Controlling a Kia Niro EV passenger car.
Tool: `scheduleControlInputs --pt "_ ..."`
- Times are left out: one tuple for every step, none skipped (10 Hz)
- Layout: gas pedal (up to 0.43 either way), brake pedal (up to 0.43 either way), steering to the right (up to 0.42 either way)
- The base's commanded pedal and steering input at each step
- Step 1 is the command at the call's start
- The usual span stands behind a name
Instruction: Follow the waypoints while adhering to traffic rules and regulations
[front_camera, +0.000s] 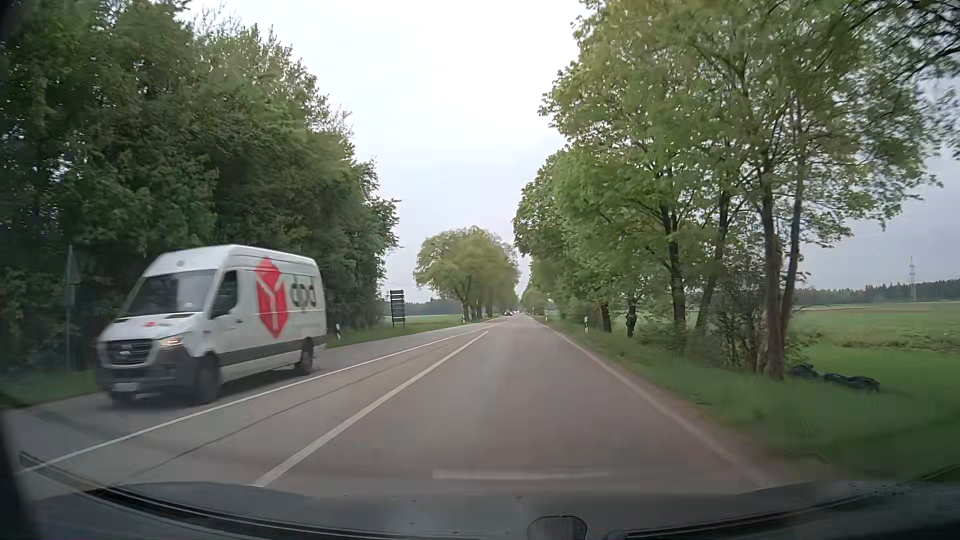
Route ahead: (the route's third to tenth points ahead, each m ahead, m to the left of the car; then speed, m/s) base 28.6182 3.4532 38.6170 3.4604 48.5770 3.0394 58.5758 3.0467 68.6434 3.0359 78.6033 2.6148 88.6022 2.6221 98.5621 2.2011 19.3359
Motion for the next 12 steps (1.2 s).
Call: scheduleControlInputs --pt "0.579 0.000 0.006" --pt "0.571 0.000 0.006" --pt "0.559 0.000 0.006" --pt "0.551 0.000 0.006" --pt "0.512 0.000 0.006" --pt "0.480 0.000 0.006" --pt "0.469 0.000 0.005" --pt "0.441 0.000 0.006" --pt "0.409 0.000 0.006" --pt "0.378 0.000 0.005" --pt "0.331 0.000 0.005" --pt "0.311 0.000 0.003"
